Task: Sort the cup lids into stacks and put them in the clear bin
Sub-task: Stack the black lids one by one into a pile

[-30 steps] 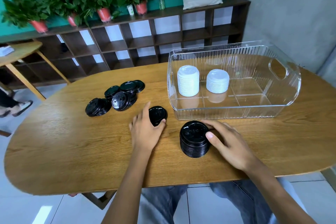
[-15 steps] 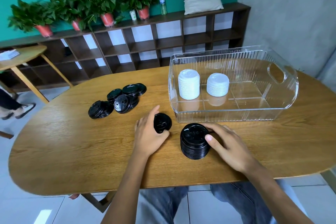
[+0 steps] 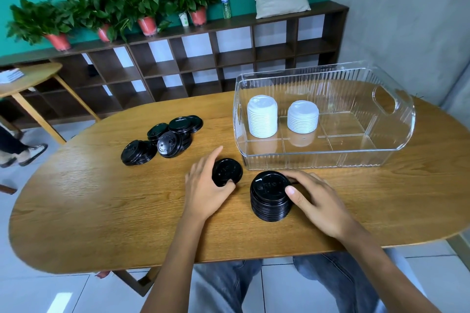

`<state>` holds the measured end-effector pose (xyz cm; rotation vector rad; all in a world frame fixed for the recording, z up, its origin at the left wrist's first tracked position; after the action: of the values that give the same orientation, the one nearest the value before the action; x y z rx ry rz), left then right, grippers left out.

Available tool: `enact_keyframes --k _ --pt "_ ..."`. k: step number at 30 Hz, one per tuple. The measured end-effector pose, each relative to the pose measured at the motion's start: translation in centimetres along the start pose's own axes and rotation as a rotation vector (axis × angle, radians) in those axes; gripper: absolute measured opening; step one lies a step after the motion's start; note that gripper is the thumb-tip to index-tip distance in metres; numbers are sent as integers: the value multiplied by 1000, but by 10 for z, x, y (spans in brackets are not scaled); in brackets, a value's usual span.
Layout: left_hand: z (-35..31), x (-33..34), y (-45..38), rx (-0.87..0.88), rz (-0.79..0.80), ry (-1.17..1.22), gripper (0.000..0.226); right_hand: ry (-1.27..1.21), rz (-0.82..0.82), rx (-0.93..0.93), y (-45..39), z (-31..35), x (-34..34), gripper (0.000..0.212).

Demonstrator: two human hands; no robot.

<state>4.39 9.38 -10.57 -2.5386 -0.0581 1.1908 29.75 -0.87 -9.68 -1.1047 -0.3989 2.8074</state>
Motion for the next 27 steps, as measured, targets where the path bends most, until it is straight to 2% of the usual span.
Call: enact_keyframes --k 5,9,13,15,21,27 --pt "4 4 -3 -71 -74 -97 90 -6 -5 4 0 0 0 56" --pt "4 0 5 -66 -149 219 77 -2 -11 -1 0 -1 0 55" --pt "-13 -8 31 6 -352 659 80 -19 -5 10 -1 -2 1 54" --pt "-31 -2 49 71 -355 751 82 -33 -11 12 -1 -2 1 55" --pt "-66 22 63 223 -199 606 83 -87 -34 14 0 0 -1 57" --pt "-66 26 63 210 -92 485 85 -50 -11 4 -1 -1 1 54"
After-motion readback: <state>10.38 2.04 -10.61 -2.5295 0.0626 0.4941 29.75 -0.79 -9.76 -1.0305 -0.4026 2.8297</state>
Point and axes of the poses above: each hand's wrist, its own y-axis away from the middle knuckle, its own x-axis out of the palm, z = x × y, the point moved 3 cm from there along -y, towards the middle knuckle, and after that the axes turned 4 degrees about -z, right-handed, at the moved point
